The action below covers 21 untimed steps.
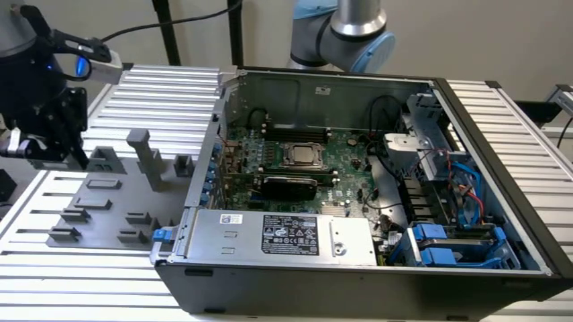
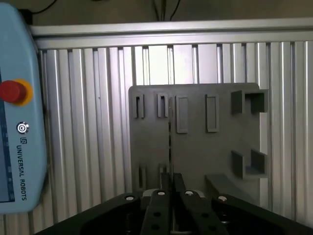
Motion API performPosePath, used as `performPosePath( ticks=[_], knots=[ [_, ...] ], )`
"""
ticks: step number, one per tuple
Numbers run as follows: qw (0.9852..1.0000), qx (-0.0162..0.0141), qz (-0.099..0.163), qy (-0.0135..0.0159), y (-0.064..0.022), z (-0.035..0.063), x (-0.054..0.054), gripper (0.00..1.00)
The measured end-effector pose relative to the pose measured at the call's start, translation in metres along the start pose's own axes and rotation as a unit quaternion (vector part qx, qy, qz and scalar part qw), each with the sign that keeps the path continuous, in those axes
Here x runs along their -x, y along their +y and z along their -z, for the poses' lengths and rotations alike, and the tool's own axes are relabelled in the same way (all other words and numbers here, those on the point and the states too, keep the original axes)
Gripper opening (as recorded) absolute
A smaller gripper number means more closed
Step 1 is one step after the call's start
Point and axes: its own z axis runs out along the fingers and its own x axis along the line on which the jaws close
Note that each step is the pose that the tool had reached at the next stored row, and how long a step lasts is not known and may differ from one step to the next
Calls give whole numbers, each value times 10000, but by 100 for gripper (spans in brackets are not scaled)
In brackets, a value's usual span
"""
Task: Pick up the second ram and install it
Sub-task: 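Pick up the second ram and move it above second insertion slot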
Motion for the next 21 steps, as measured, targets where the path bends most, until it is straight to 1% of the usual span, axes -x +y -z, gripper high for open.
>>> performPosePath(
  ticks=[4,9,15,21],
  knots=[
    [10000,0,0,0,-76,182,8,14],
    [10000,-1,0,-1,-223,361,19,14],
    [10000,-1,0,-2,-463,524,35,14],
    [10000,-1,0,-7,-730,637,51,14]
  ],
)
